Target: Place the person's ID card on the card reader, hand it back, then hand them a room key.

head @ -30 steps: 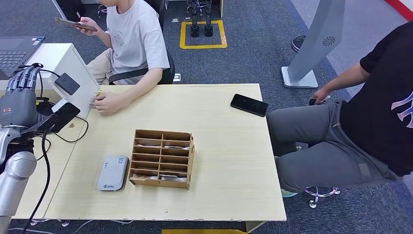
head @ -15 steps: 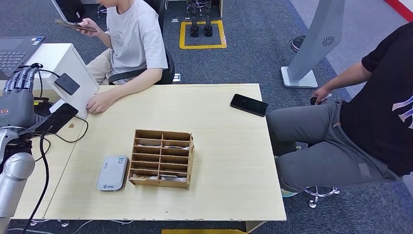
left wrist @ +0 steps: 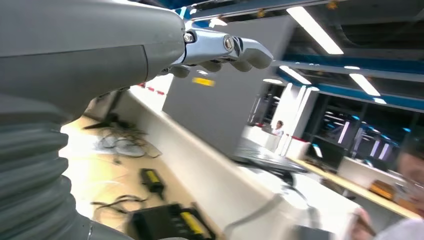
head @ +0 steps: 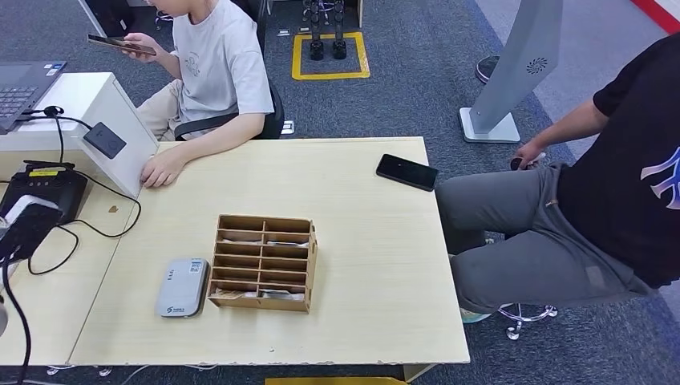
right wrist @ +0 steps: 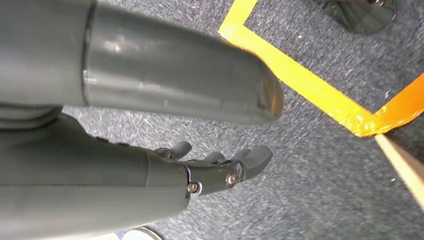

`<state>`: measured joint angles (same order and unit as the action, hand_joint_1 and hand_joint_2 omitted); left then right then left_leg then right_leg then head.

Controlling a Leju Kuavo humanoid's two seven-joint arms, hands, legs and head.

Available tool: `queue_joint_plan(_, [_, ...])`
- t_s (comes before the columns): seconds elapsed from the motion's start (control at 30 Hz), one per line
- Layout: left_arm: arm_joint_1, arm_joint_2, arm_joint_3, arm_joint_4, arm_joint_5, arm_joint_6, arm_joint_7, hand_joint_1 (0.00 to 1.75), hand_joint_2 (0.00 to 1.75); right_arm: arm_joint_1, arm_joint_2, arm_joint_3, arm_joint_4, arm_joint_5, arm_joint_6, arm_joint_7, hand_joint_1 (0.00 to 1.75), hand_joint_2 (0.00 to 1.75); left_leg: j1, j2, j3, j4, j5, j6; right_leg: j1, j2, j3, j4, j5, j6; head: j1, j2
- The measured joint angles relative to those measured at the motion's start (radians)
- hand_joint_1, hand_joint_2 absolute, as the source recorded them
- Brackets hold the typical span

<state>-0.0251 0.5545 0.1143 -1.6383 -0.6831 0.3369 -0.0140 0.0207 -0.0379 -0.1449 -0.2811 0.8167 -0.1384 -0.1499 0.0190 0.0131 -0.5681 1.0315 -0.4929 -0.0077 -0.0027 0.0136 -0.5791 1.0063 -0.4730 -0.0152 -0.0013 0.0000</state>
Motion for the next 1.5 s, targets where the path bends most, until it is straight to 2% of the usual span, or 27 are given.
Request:
queue_joint_plan(0.07, [0.097, -0.029, 0.117, -0.058, 0.064, -0.024, -0.028, 0.0, 1.75, 0.016, -0.002, -0.019, 0.002, -0.019, -0.013, -0.004, 0.0, 0.0, 0.0, -0.001, 0.0, 0.0, -0.001, 0.001, 0.0, -0.001, 0.0, 0.0, -0.002, 0.001, -0.001, 0.0])
queue_joint_plan(0.17, [0.191, -0.126, 0.34, -0.131, 0.154, -0.131, -0.09, 0.0, 1.75, 0.04, -0.004, -0.054, 0.004, -0.037, -0.024, -0.007, 0.0, 0.0, 0.0, -0.003, -0.001, 0.0, -0.003, 0.001, 0.0, -0.003, 0.002, 0.0, -0.004, 0.002, -0.001, 0.0])
queue_joint_plan(0.27, [0.219, -0.235, 0.577, -0.173, 0.154, -0.242, -0.167, 0.0, 1.75, 0.062, -0.005, -0.086, 0.0, -0.039, -0.021, -0.002, 0.0, 0.0, 0.0, -0.004, -0.001, 0.0, -0.004, 0.002, 0.0, -0.004, 0.002, -0.001, -0.004, 0.002, -0.001, 0.0])
queue_joint_plan(0.33, [0.221, -0.279, 0.678, -0.192, 0.135, -0.274, -0.183, 0.0, 1.75, 0.068, -0.005, -0.099, -0.005, -0.035, -0.017, 0.005, 0.0, 0.0, 0.0, -0.006, -0.001, 0.0, -0.004, 0.002, 0.0, -0.007, 0.002, -0.001, -0.004, 0.002, -0.001, 0.0])
queue_joint_plan(0.4, [0.218, -0.315, 0.743, -0.206, 0.123, -0.289, -0.181, 0.0, 1.75, 0.069, -0.005, -0.109, -0.011, -0.03, -0.014, 0.009, 0.0, 0.0, 0.0, -0.007, -0.001, 0.0, -0.003, 0.003, 0.0, -0.008, 0.004, -0.001, -0.004, 0.002, -0.001, 0.0])
queue_joint_plan(0.5, [0.191, -0.364, 0.848, -0.203, 0.101, -0.314, -0.112, 0.0, 1.75, 0.071, -0.005, -0.127, -0.021, -0.028, -0.006, 0.02, 0.0, 0.0, 0.0, -0.008, 0.0, 0.0, -0.003, 0.003, 0.0, -0.01, 0.006, -0.001, -0.004, 0.002, -0.001, 0.0])
queue_joint_plan(0.57, [0.152, -0.409, 0.978, -0.165, 0.057, -0.335, -0.051, 0.0, 1.75, 0.074, -0.005, -0.146, -0.027, -0.024, 0.002, 0.028, 0.0, 0.0, -0.001, -0.008, 0.002, 0.0, -0.003, 0.002, -0.001, -0.009, 0.007, -0.001, -0.004, 0.002, -0.001, 0.0])
queue_joint_plan(0.63, [0.118, -0.481, 1.124, -0.106, 0.005, -0.322, 0.03, 0.0, 1.75, 0.074, -0.005, -0.167, -0.029, -0.02, 0.005, 0.03, 0.0, 0.0, -0.002, -0.007, 0.003, 0.0, -0.003, 0.003, -0.001, -0.008, 0.007, -0.001, -0.004, 0.002, -0.003, 0.0])
queue_joint_plan(0.7, [0.104, -0.572, 1.231, -0.054, -0.035, -0.281, 0.126, 0.0, 1.75, 0.072, -0.005, -0.184, -0.027, -0.015, 0.006, 0.028, 0.0, 0.0, -0.002, -0.007, 0.004, 0.0, -0.004, 0.003, -0.002, -0.008, 0.007, -0.001, -0.005, 0.003, -0.005, 0.0])
queue_joint_plan(0.77, [0.099, -0.665, 1.292, -0.011, -0.067, -0.238, 0.204, 0.0, 1.75, 0.066, -0.006, -0.197, -0.02, -0.007, 0.006, 0.024, 0.0, 0.0, -0.003, -0.011, 0.004, 0.0, -0.005, 0.005, -0.002, -0.011, 0.009, -0.002, -0.007, 0.006, -0.004, 0.0])
queue_joint_plan(0.83, [0.094, -0.744, 1.317, 0.038, -0.099, -0.194, 0.248, 0.0, 1.75, 0.057, -0.009, -0.209, -0.008, -0.003, 0.004, 0.021, 0.0, 0.0, -0.005, -0.015, 0.005, 0.0, -0.005, 0.008, -0.004, -0.016, 0.011, -0.003, -0.009, 0.009, -0.002, 0.0])
queue_joint_plan(0.9, [0.089, -0.797, 1.319, 0.091, -0.147, -0.142, 0.233, 0.0, 1.75, 0.05, -0.012, -0.22, 0.001, -0.004, 0.001, 0.018, 0.0, 0.0, -0.007, -0.019, 0.005, 0.0, -0.005, 0.01, -0.005, -0.02, 0.014, -0.003, -0.01, 0.01, -0.002, 0.0])
queue_joint_plan(1.0, [0.085, -0.846, 1.319, 0.133, -0.265, -0.081, 0.147, 0.0, 1.75, 0.048, -0.016, -0.235, 0.008, -0.006, 0.0, 0.008, 0.0, 0.0, -0.007, -0.019, 0.006, 0.001, -0.004, 0.011, -0.005, -0.021, 0.016, -0.003, -0.009, 0.011, -0.001, 0.0])
queue_joint_plan(1.17, [0.088, -0.879, 1.318, 0.17, -0.581, -0.178, 0.132, 0.0, 1.75, 0.049, -0.017, -0.257, 0.018, -0.009, -0.001, 0.011, 0.0, 0.0, -0.007, -0.019, 0.007, 0.001, -0.004, 0.011, -0.006, -0.02, 0.015, -0.003, -0.008, 0.01, -0.001, 0.0])
queue_joint_plan(1.3, [0.087, -0.896, 1.317, 0.252, -0.777, -0.241, 0.089, 0.0, 1.75, 0.05, -0.017, -0.272, 0.021, -0.005, 0.003, 0.023, 0.0, 1.75, -0.007, -0.019, 0.007, 0.001, -0.004, 0.011, -0.005, -0.02, 0.015, -0.003, -0.009, 0.01, -0.001, 0.0])
queue_joint_plan(1.4, [0.083, -0.901, 1.31, 0.354, -0.864, -0.287, 0.057, 0.0, 1.75, 0.05, -0.017, -0.275, 0.02, 0.007, 0.013, 0.028, 0.0, 1.75, -0.008, -0.018, 0.007, 0.001, -0.005, 0.011, -0.006, -0.02, 0.015, -0.003, -0.009, 0.01, -0.002, 0.0])
queue_joint_plan(1.5, [0.086, -0.893, 1.262, 0.493, -0.878, -0.252, 0.029, 0.0, 1.75, 0.05, -0.015, -0.276, 0.018, 0.02, 0.026, 0.042, 0.0, 1.75, -0.008, -0.018, 0.008, 0.001, -0.005, 0.011, -0.006, -0.02, 0.014, -0.003, -0.009, 0.011, -0.001, 0.0])
